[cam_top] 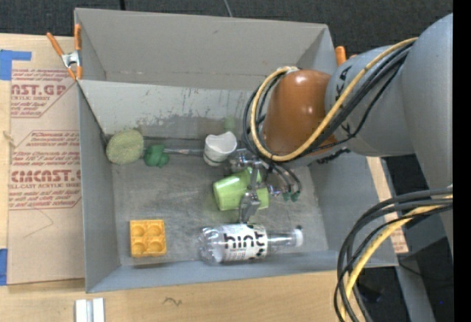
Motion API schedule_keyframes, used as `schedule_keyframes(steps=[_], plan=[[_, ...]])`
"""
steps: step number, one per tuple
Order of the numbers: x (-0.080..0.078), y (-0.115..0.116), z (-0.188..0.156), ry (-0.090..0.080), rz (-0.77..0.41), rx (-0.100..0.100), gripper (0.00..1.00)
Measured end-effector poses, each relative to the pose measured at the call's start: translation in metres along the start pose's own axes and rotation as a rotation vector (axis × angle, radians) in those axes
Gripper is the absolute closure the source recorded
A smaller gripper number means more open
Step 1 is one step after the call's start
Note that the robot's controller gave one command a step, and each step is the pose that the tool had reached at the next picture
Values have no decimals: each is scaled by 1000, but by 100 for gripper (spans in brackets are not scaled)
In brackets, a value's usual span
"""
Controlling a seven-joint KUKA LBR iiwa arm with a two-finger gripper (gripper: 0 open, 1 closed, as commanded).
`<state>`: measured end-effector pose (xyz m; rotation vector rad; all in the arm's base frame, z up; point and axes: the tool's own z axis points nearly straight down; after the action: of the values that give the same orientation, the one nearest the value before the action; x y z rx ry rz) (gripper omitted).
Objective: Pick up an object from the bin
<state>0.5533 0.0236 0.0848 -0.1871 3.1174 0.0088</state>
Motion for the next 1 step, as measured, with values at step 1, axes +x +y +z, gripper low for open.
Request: schedule_keyframes(steps=[1], plan=[[10, -6, 8, -7, 152, 3, 100]])
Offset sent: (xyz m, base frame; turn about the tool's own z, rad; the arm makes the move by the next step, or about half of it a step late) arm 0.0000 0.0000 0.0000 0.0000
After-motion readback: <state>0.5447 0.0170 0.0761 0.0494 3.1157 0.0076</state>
